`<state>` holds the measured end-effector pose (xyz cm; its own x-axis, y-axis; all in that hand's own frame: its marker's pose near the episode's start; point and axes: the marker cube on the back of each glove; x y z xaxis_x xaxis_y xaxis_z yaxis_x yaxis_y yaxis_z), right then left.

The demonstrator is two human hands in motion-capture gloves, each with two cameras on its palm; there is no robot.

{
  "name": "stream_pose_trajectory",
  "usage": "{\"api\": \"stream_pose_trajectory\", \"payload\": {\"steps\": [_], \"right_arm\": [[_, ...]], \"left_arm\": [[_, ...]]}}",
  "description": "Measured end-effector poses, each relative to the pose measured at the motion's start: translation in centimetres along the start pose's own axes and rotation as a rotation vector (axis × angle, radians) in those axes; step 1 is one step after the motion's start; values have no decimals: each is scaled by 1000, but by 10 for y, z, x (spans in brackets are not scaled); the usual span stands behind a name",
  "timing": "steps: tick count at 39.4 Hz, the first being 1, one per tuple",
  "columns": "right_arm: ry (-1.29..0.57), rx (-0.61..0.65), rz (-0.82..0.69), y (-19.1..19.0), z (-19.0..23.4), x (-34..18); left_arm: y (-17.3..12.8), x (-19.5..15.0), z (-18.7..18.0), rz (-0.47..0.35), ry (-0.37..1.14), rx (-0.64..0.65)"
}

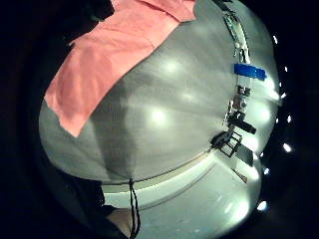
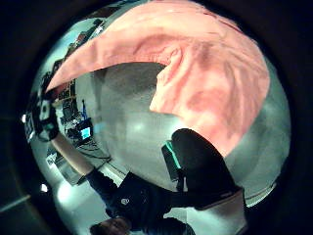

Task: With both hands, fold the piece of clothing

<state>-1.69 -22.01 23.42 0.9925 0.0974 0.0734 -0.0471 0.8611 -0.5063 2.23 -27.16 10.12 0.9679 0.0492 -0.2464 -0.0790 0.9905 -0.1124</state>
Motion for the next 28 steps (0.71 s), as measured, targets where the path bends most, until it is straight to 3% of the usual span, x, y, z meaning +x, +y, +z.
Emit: {"api": "stream_pose_trajectory", "payload": {"steps": [4,8,12,16,20,28], "right_arm": [[41,-45,19,-18,12,-2],[78,30,75,-36,16,5],[81,156,94,-51,16,9],[70,229,107,-52,14,10],[105,407,160,-54,0,15],[160,491,162,-24,-21,23]], "left_arm": [[-11,-5,-13,-121,-87,166],[-11,-11,-17,-172,-108,182],[-2,-10,-15,-118,-63,91],[-6,-22,-18,-194,-110,159],[-7,-33,-15,-185,-151,201],[33,-51,16,-179,-127,123]]}}
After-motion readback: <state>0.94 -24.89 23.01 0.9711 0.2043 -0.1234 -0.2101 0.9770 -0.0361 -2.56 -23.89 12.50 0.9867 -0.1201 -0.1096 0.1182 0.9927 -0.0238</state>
